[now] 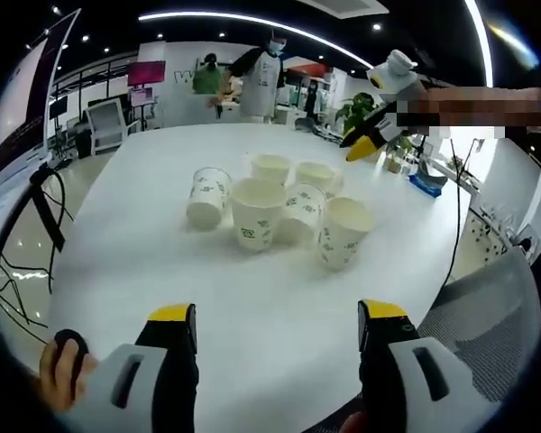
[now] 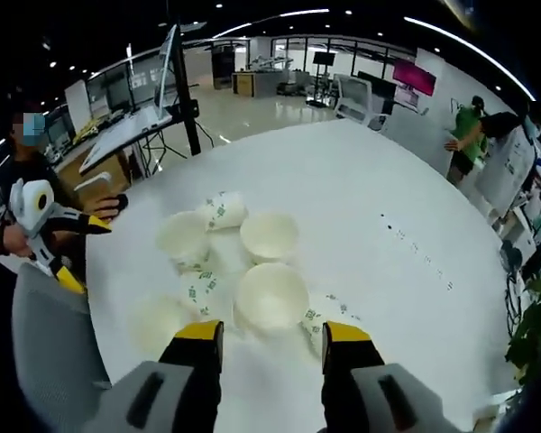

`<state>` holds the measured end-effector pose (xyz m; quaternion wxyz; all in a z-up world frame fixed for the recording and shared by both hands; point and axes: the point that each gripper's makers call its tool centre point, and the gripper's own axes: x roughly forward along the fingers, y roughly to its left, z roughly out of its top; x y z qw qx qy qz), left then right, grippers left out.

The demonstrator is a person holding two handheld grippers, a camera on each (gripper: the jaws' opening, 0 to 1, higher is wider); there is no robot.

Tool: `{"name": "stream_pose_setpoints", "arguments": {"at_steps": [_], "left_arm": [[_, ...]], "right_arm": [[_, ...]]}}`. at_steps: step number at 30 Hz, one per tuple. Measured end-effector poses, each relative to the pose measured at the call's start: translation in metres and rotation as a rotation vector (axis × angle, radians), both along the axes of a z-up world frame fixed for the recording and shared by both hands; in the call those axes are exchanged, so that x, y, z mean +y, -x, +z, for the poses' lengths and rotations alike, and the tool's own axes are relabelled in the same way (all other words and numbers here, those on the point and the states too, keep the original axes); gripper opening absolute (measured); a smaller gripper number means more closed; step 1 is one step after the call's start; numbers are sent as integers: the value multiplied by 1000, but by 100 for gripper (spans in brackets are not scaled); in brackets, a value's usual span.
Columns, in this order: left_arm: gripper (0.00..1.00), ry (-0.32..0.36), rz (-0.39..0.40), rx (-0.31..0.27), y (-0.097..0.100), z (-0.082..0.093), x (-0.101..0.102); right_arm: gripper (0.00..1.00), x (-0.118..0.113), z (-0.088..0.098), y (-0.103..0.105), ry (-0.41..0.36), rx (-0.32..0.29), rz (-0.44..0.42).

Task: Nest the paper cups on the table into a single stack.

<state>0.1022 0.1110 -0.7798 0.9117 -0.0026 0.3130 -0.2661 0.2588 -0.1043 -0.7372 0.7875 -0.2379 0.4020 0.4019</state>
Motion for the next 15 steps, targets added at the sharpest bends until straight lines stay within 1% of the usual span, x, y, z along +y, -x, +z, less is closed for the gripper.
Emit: {"name": "stream_pose_setpoints", "arguments": {"at_steps": [2,3,6,8,11,13,15], "left_arm": [[72,1,3,2,0,-1,1],[72,1,4,3,0,-1,1],[72,3,7,0,-1,1,0],[72,4,8,-2,-1,1,-1],[72,3,7,-2,-1,1,-2],[72,5,7,-3,-2,2,-2],[72,4,7,-4,-3,2,-2]], "right_arm": [[43,4,1,-2,6,-2,34],[43,3,0,1,6,0,40],[43,5,0,-6,21,0,77],[43,8,0,-4,35,-3,105],[44,11,-6,-3,59,-3,168],[44,14,-11,0,52,8,178],[44,15,-11,-2,39,19,179]]}}
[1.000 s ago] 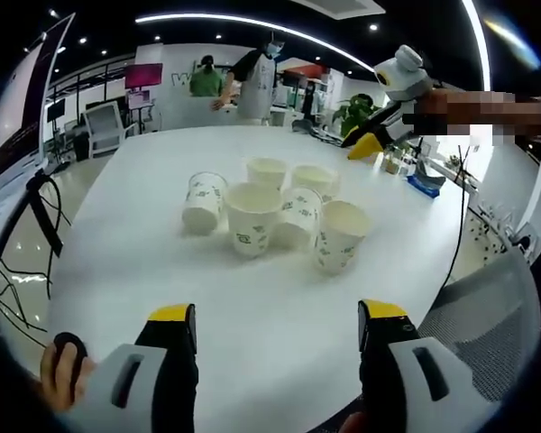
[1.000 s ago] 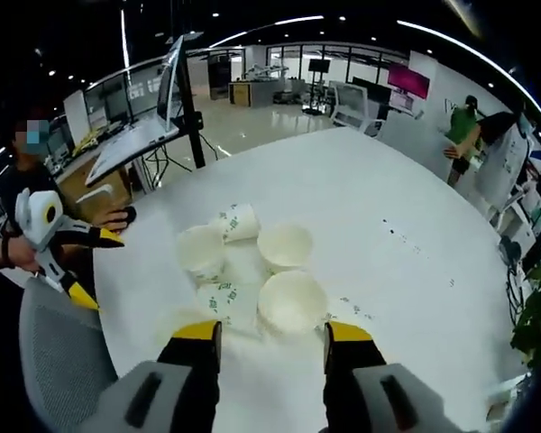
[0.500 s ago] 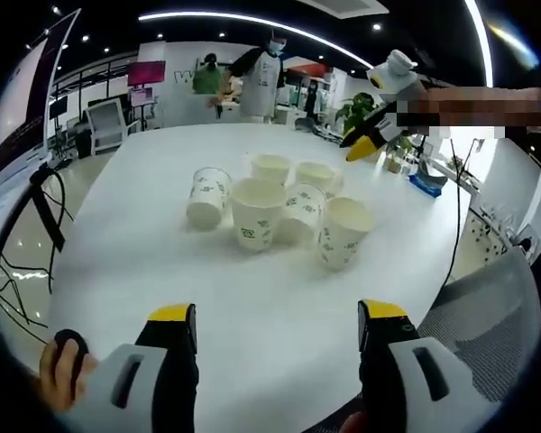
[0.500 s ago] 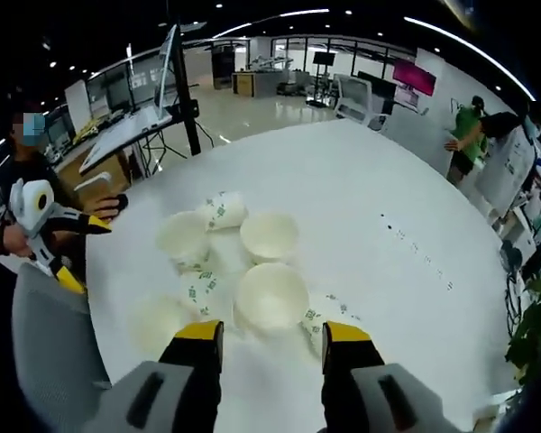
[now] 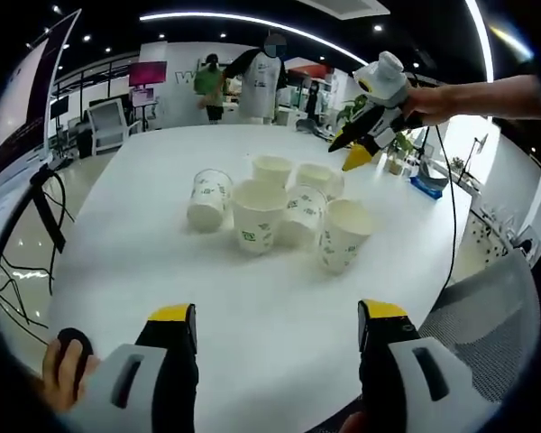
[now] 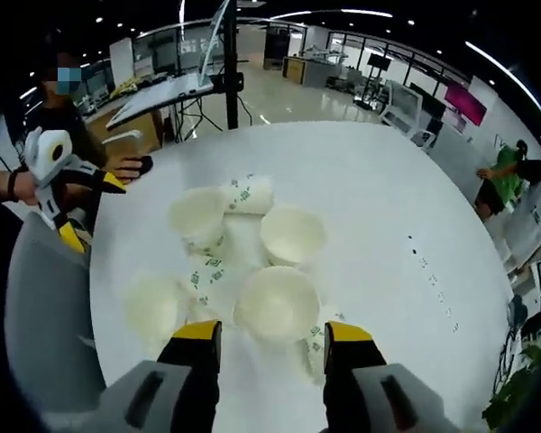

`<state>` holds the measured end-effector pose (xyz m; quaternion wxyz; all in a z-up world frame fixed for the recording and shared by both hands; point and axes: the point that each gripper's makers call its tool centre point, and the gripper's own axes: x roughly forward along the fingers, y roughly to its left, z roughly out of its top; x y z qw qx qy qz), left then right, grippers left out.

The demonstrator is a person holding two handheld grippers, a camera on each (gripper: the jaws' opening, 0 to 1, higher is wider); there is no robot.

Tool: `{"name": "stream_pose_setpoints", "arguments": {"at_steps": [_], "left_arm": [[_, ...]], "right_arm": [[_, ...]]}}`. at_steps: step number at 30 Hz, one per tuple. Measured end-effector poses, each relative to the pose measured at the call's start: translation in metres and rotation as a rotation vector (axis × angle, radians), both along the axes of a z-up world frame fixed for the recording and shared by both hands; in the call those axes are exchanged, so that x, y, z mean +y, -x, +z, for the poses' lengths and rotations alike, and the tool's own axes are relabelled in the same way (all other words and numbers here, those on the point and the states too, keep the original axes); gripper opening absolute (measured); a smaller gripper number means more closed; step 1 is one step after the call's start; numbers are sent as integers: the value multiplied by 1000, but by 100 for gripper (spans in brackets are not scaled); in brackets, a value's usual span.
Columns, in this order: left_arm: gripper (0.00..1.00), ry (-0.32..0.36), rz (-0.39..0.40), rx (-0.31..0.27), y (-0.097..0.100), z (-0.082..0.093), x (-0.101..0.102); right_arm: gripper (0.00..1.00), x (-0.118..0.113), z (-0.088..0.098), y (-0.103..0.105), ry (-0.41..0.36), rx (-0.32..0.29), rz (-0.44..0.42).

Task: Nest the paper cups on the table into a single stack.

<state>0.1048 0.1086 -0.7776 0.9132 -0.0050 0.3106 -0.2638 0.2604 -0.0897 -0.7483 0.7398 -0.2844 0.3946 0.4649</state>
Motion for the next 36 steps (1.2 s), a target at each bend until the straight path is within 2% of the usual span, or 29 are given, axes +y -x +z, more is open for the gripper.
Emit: {"name": "stream_pose_setpoints", "arguments": {"at_steps": [5,9,11,12,14,17,19,22,25,28,31,32,34,36], "left_arm": [[72,0,0,-1,-2,1,-1],[72,2,2,-1,-3,1,-1],[72,2,3,0,-3,2,-2],[72,2,3,0,-3,2,-2],[72,3,4,0,-5,1,-1],[72,4,5,2,-5,0,-2],[72,4,4,3,-6,-1,-2],[72,5,3,3,-6,1,-3],[72,4,3,5,-6,1,-4],[72,2,2,8,-7,-1,-4],[72,3,2,9,-6,0,-5],[72,3,3,11,-5,0,-5],[71,2,3,13,-4,1,-6],[71,0,2,15,-4,0,-5]], "right_arm": [[44,1,-5,5,31,12,58],[44,0,-17,4,83,12,122],[44,1,-20,13,102,8,150],[44,1,-25,9,108,7,163],[44,6,-23,15,118,3,187],[44,10,-28,10,128,5,216],[44,12,-30,17,143,6,238],[43,16,-34,15,172,7,271],[43,19,-38,16,187,15,289],[42,14,-52,11,207,26,297],[40,14,-49,15,226,33,303],[40,10,-59,8,234,36,305],[40,12,-59,14,247,39,314],[39,9,-64,9,254,42,317]]}}
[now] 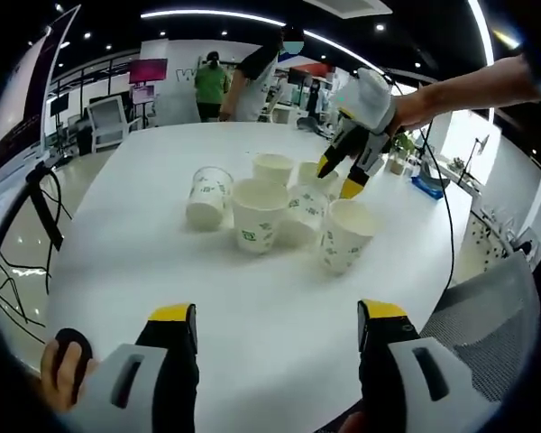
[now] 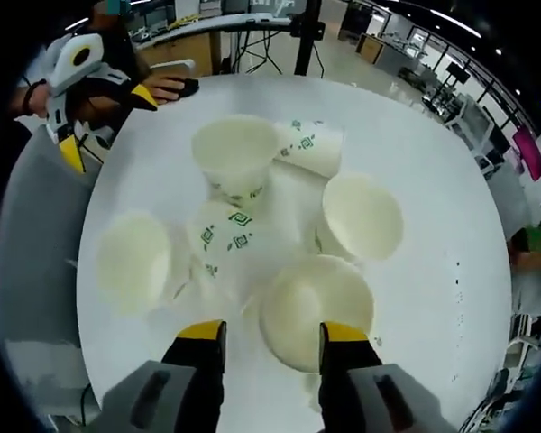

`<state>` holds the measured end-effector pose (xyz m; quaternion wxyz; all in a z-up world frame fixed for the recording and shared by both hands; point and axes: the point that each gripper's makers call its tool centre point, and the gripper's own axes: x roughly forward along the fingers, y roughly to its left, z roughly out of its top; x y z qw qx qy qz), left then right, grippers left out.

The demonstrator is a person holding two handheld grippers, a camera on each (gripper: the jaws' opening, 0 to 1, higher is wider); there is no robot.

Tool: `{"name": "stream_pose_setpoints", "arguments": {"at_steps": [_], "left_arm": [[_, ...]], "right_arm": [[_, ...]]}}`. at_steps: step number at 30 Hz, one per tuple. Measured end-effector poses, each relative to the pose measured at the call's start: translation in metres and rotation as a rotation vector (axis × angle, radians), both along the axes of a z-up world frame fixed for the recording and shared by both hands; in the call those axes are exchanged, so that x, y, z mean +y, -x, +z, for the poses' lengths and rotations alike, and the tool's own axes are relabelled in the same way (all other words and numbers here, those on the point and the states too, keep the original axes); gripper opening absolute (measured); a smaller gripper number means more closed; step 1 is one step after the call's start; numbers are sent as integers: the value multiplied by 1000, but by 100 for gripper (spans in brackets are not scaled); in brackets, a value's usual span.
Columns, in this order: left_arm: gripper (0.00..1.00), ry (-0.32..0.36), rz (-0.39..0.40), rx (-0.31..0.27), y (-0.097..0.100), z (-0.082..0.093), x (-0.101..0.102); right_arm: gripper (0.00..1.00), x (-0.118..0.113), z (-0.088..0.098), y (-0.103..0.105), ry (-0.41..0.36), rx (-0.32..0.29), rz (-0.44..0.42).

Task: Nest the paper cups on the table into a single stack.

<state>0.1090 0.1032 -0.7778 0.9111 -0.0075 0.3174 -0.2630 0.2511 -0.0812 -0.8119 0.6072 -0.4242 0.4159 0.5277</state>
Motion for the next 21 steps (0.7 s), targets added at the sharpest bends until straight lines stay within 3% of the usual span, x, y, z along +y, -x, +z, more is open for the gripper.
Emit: {"name": "stream_pose_setpoints", "arguments": {"at_steps": [2,9,21], "left_arm": [[71,0,0,2,0,-1,0],[71,-1,2,8,-1,-4,1],[71,-7,-2,13,3,-5,3]], "right_arm": [[38,1,-2,7,7,4,1],[33,-1,-18,0,25,19,-14],[24,3,-16,8,31,23,-23]]}}
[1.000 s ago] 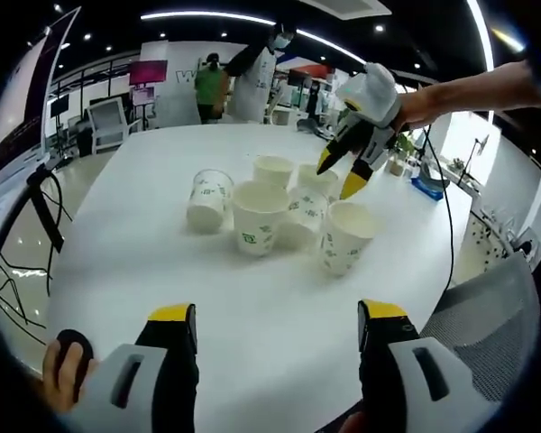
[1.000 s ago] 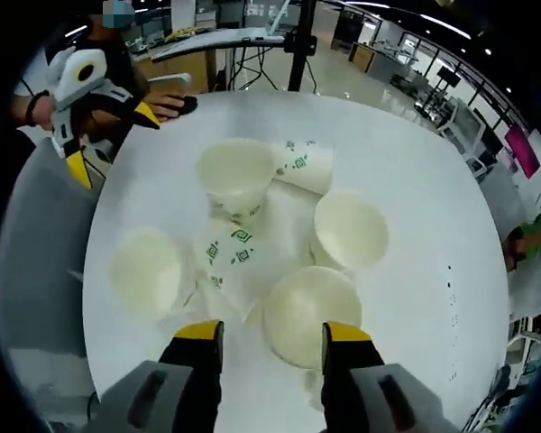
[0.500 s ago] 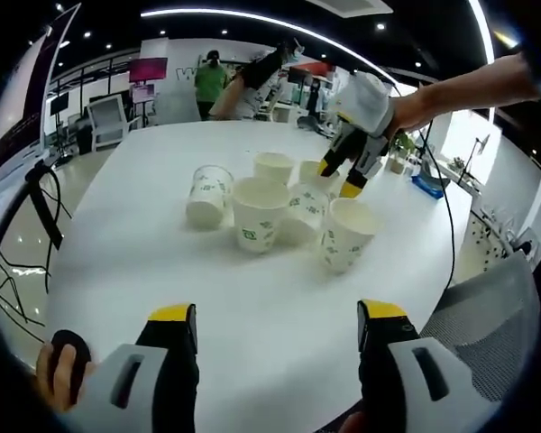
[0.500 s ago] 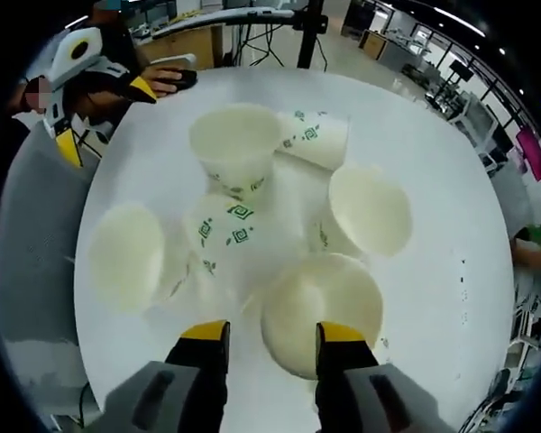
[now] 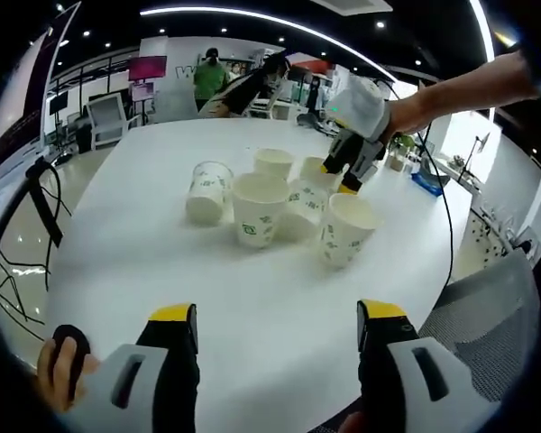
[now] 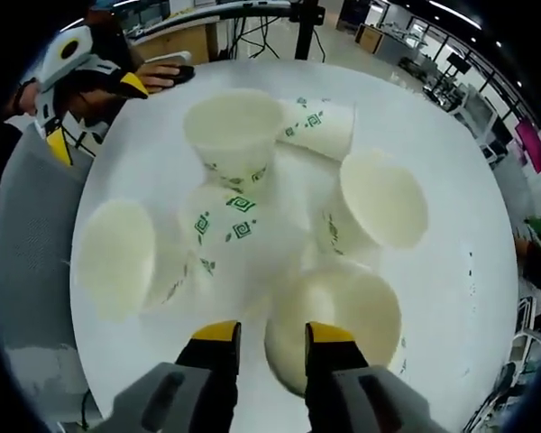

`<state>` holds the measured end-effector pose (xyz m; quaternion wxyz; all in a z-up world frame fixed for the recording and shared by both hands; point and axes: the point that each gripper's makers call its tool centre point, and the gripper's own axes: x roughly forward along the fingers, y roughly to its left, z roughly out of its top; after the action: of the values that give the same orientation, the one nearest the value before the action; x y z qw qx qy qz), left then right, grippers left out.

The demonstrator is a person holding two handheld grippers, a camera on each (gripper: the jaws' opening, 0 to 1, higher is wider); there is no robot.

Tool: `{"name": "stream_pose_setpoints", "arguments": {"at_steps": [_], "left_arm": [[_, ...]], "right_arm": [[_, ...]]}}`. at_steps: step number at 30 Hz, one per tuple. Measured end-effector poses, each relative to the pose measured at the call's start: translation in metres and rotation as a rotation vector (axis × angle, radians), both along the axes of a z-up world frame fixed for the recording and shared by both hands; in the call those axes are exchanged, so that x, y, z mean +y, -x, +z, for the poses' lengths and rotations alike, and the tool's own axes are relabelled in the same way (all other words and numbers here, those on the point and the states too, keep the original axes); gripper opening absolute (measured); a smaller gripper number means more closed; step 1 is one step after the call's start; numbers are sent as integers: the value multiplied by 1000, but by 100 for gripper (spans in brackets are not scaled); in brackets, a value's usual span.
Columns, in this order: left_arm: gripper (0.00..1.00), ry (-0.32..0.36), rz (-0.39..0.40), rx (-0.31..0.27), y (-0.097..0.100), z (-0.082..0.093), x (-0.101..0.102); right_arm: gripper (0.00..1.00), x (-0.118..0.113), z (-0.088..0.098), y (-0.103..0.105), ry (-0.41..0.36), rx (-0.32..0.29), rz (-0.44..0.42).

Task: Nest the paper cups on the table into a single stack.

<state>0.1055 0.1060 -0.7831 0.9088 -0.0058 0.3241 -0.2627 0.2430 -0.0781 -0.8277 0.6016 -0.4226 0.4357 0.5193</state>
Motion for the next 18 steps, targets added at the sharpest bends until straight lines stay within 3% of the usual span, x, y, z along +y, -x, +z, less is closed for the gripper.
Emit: {"name": "stream_pose_setpoints", "arguments": {"at_steps": [3,13,18], "left_arm": [[71,0,2,-1,0,1,1],[70,-2,0,2,2,-1,2],[70,2,1,3,2,-1,3]], "right_arm": [[21,-2,-9,-6,0,-1,-7],[0,2,-7,0,-13,12,-32],[0,1,-8,6,-11,18,-34]]}}
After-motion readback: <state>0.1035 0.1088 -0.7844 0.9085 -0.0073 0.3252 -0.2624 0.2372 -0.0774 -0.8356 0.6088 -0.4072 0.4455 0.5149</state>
